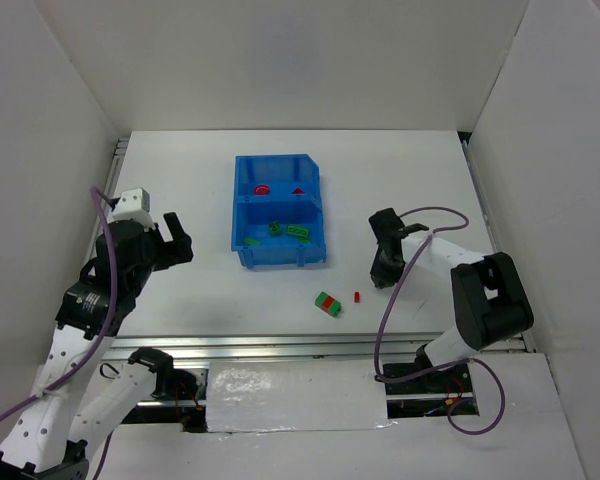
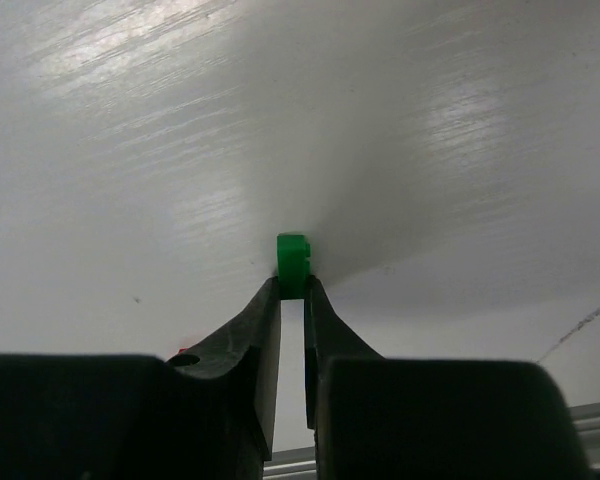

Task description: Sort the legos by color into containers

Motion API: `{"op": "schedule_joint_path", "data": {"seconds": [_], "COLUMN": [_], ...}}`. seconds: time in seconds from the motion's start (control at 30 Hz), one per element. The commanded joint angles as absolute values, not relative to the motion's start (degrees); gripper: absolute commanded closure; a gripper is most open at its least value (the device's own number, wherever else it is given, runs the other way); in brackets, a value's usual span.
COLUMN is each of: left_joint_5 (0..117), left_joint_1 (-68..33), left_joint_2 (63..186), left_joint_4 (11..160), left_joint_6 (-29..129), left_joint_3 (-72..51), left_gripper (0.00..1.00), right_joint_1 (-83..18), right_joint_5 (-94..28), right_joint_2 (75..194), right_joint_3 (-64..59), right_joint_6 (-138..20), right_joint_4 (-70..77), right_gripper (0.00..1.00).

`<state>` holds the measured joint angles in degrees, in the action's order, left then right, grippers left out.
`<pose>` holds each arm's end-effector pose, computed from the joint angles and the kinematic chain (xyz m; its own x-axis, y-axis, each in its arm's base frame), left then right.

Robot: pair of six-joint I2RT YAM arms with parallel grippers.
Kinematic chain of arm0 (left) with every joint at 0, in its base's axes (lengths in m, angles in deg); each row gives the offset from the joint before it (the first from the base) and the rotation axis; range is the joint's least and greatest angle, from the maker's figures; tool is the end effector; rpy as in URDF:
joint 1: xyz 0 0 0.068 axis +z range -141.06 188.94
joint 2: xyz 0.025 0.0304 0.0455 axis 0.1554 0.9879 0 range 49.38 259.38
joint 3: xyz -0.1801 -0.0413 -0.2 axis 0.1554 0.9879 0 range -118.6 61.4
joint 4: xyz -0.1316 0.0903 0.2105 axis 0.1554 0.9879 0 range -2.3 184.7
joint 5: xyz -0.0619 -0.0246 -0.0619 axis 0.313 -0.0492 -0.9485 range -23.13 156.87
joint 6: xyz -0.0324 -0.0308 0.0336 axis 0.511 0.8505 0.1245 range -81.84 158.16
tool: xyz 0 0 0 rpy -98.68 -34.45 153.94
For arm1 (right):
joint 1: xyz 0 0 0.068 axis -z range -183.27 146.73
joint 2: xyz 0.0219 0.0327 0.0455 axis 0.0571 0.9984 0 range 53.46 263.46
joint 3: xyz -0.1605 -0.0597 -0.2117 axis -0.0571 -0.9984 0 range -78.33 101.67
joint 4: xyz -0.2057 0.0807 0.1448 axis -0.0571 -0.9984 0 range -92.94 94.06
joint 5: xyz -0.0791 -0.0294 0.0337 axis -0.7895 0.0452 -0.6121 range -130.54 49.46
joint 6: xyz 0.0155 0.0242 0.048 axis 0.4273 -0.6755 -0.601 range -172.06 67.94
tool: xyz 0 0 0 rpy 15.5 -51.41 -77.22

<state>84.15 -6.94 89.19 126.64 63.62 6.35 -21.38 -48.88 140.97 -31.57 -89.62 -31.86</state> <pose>0.1402 -0.0280 0.3607 -0.3490 -0.3274 -0.8781 -0.1665 0.9437 -0.2857 0.2501 0.0760 0.1513 -0.9012 0.3399 -0.2689 0.3452 0.9381 0.0288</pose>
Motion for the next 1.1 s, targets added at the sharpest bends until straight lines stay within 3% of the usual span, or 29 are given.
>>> {"op": "schedule_joint_path", "data": {"seconds": [0.0,0.37,0.53,0.63,0.67,0.83,0.97,1.07], "left_joint_5": [84.4,83.7,88.7,87.5,88.4,88.9,92.7,91.8], "left_joint_1": [-6.7,-6.7,-6.7,-6.6,-6.6,-6.4,-6.4,-5.9], "left_joint_2": [90.5,90.2,93.3,91.7,91.2,91.5,92.8,92.3], "left_joint_4": [124.8,124.2,126.4,125.1,124.8,125.5,126.7,126.6], "left_joint_6": [62.7,62.4,64.0,63.4,63.5,63.8,64.8,64.4], "left_joint_3": [5.9,6.4,4.9,6.1,6.5,6.5,5.7,5.9], "left_gripper": [0.0,0.01,0.0,0.0,0.01,0.0,0.0,0.01], "right_joint_1": [-21.8,-23.0,-30.2,-33.4,-34.1,-40.9,-42.5,-43.1], "right_joint_5": [-45.3,-45.5,-50.6,-46.2,-41.1,-43.4,-42.6,-43.7], "right_joint_2": [141.1,139.1,133.8,132.0,133.7,142.7,153.0,155.2], "right_joint_3": [-31.7,-28.7,-17.8,-14.4,-12.0,4.4,15.3,15.8], "right_joint_6": [-89.8,-89.0,-91.0,-90.8,-90.3,-89.2,-89.4,-89.6], "right_joint_4": [-29.9,-29.6,-36.4,-32.1,-31.9,-33.0,-37.5,-34.6], "right_gripper": [0.9,0.97,0.97,0.96,0.95,0.92,0.85,0.69]}}
